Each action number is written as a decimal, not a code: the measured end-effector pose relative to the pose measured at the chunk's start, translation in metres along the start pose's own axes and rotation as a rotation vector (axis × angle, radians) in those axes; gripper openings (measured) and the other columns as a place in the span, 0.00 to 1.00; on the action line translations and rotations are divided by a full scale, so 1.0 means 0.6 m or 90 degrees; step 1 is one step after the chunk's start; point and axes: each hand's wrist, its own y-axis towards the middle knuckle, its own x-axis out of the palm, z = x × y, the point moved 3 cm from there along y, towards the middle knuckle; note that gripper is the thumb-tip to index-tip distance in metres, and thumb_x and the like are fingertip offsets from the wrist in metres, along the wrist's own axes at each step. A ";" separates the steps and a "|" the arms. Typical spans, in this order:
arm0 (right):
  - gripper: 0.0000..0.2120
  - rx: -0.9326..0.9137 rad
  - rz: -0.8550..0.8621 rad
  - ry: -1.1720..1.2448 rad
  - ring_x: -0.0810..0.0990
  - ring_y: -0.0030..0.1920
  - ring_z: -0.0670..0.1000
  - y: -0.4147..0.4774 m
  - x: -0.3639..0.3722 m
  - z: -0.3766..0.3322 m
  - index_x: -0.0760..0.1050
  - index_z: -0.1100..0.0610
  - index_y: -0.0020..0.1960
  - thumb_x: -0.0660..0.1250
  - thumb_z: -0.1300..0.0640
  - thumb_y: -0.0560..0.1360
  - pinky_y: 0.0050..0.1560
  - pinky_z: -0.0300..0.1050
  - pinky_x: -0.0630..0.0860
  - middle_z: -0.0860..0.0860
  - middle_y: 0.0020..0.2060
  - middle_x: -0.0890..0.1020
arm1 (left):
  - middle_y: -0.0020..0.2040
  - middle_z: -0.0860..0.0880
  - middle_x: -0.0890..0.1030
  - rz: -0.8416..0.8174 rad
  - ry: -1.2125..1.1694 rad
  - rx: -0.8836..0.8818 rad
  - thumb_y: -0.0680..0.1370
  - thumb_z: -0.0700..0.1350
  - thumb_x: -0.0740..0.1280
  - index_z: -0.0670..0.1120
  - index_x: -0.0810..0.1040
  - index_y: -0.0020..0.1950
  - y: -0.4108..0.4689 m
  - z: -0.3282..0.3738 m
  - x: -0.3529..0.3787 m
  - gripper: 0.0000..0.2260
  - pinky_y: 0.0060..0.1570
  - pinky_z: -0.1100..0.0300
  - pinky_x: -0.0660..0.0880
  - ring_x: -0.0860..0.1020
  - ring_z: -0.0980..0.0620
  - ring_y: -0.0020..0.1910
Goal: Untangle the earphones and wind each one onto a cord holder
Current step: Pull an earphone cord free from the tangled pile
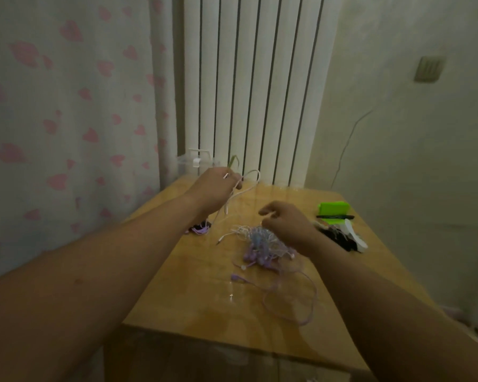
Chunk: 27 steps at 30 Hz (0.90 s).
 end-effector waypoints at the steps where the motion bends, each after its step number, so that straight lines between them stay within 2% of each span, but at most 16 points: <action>1: 0.15 0.013 -0.035 -0.073 0.81 0.47 0.50 0.004 0.019 0.014 0.79 0.52 0.64 0.73 0.53 0.78 0.44 0.45 0.79 0.50 0.51 0.80 | 0.43 0.50 0.79 -0.002 0.012 -0.008 0.86 0.50 0.60 0.45 0.81 0.49 0.002 -0.010 0.001 0.14 0.40 0.57 0.69 0.76 0.52 0.41; 3: 0.17 0.008 -0.095 -0.196 0.80 0.45 0.48 0.016 0.052 0.033 0.80 0.51 0.65 0.73 0.49 0.77 0.41 0.41 0.77 0.49 0.52 0.81 | 0.42 0.48 0.79 -0.004 -0.003 -0.028 0.85 0.49 0.61 0.45 0.80 0.46 0.006 -0.026 0.001 0.13 0.39 0.56 0.69 0.75 0.50 0.38; 4: 0.15 0.001 -0.104 -0.237 0.80 0.44 0.47 0.022 0.064 0.041 0.81 0.52 0.64 0.71 0.50 0.78 0.40 0.40 0.76 0.49 0.50 0.83 | 0.38 0.48 0.77 0.002 -0.017 -0.031 0.84 0.49 0.62 0.45 0.78 0.43 0.008 -0.031 -0.002 0.13 0.37 0.55 0.67 0.72 0.49 0.36; 6: 0.10 -0.005 -0.094 -0.288 0.82 0.43 0.48 0.031 0.076 0.049 0.83 0.55 0.59 0.66 0.53 0.82 0.37 0.38 0.74 0.50 0.45 0.84 | 0.33 0.48 0.71 0.047 -0.037 -0.021 0.82 0.46 0.61 0.46 0.72 0.37 0.013 -0.033 -0.019 0.13 0.36 0.52 0.63 0.67 0.48 0.32; 8: 0.09 0.003 -0.077 -0.331 0.82 0.44 0.52 0.044 0.080 0.060 0.82 0.57 0.53 0.64 0.55 0.83 0.35 0.41 0.72 0.52 0.42 0.83 | 0.31 0.49 0.67 0.112 -0.076 -0.012 0.79 0.46 0.61 0.48 0.69 0.34 0.015 -0.028 -0.047 0.13 0.35 0.51 0.60 0.64 0.49 0.31; 9: 0.09 0.017 -0.072 -0.349 0.82 0.44 0.53 0.051 0.080 0.063 0.82 0.58 0.51 0.64 0.55 0.83 0.36 0.43 0.74 0.53 0.42 0.83 | 0.30 0.49 0.66 0.136 -0.106 -0.007 0.77 0.47 0.61 0.49 0.68 0.33 0.016 -0.023 -0.060 0.13 0.34 0.52 0.58 0.62 0.49 0.30; 11: 0.09 0.046 -0.042 -0.370 0.82 0.48 0.57 0.068 0.077 0.069 0.81 0.59 0.51 0.66 0.54 0.82 0.46 0.49 0.80 0.56 0.47 0.82 | 0.29 0.49 0.64 0.163 -0.175 0.015 0.74 0.49 0.61 0.49 0.68 0.32 0.014 -0.014 -0.082 0.11 0.33 0.52 0.55 0.60 0.50 0.29; 13: 0.12 0.064 -0.024 -0.367 0.82 0.50 0.58 0.079 0.074 0.068 0.82 0.58 0.50 0.68 0.49 0.82 0.51 0.51 0.81 0.57 0.47 0.83 | 0.29 0.48 0.62 0.205 -0.257 0.034 0.76 0.46 0.61 0.48 0.67 0.32 0.009 -0.004 -0.098 0.12 0.32 0.51 0.53 0.59 0.50 0.29; 17: 0.15 0.067 -0.080 -0.373 0.81 0.49 0.57 0.081 0.073 0.062 0.83 0.54 0.51 0.65 0.44 0.83 0.52 0.50 0.79 0.56 0.47 0.83 | 0.28 0.49 0.61 0.317 -0.421 -0.004 0.79 0.43 0.60 0.50 0.65 0.30 0.008 -0.008 -0.126 0.17 0.30 0.53 0.53 0.58 0.51 0.27; 19: 0.14 0.066 -0.059 -0.385 0.81 0.48 0.58 0.081 0.069 0.063 0.81 0.56 0.50 0.63 0.47 0.83 0.49 0.50 0.79 0.57 0.47 0.83 | 0.27 0.48 0.64 0.358 -0.425 -0.021 0.79 0.42 0.60 0.49 0.67 0.28 0.011 -0.024 -0.137 0.18 0.30 0.53 0.56 0.62 0.50 0.26; 21: 0.14 0.066 -0.020 -0.376 0.81 0.46 0.58 0.081 0.068 0.060 0.81 0.59 0.49 0.63 0.50 0.84 0.43 0.49 0.77 0.57 0.45 0.82 | 0.30 0.46 0.67 0.322 -0.245 -0.014 0.81 0.40 0.60 0.43 0.70 0.33 0.018 -0.039 -0.136 0.15 0.31 0.52 0.60 0.64 0.49 0.28; 22: 0.14 0.068 0.000 -0.347 0.81 0.45 0.58 0.081 0.066 0.056 0.80 0.59 0.49 0.63 0.50 0.84 0.42 0.50 0.76 0.57 0.44 0.82 | 0.31 0.46 0.67 0.254 -0.123 -0.006 0.81 0.40 0.60 0.40 0.71 0.37 0.019 -0.043 -0.123 0.13 0.31 0.52 0.62 0.64 0.49 0.29; 23: 0.14 0.064 0.017 -0.311 0.80 0.45 0.57 0.078 0.064 0.051 0.80 0.58 0.49 0.64 0.49 0.83 0.43 0.51 0.77 0.56 0.44 0.82 | 0.31 0.47 0.67 0.192 -0.073 -0.001 0.80 0.42 0.60 0.41 0.70 0.37 0.017 -0.048 -0.107 0.12 0.31 0.52 0.62 0.63 0.50 0.28; 25: 0.10 0.055 0.028 -0.243 0.80 0.47 0.56 0.078 0.060 0.040 0.77 0.56 0.53 0.67 0.50 0.81 0.47 0.52 0.79 0.55 0.47 0.81 | 0.27 0.51 0.66 0.096 -0.153 -0.002 0.76 0.46 0.60 0.47 0.69 0.32 0.007 -0.050 -0.075 0.13 0.30 0.54 0.59 0.62 0.51 0.26; 27: 0.10 0.056 0.002 -0.147 0.80 0.46 0.54 0.073 0.062 0.030 0.74 0.54 0.58 0.70 0.53 0.79 0.44 0.50 0.78 0.54 0.47 0.80 | 0.24 0.52 0.66 0.049 -0.203 0.005 0.79 0.43 0.59 0.49 0.68 0.30 0.003 -0.042 -0.052 0.16 0.30 0.55 0.59 0.62 0.51 0.25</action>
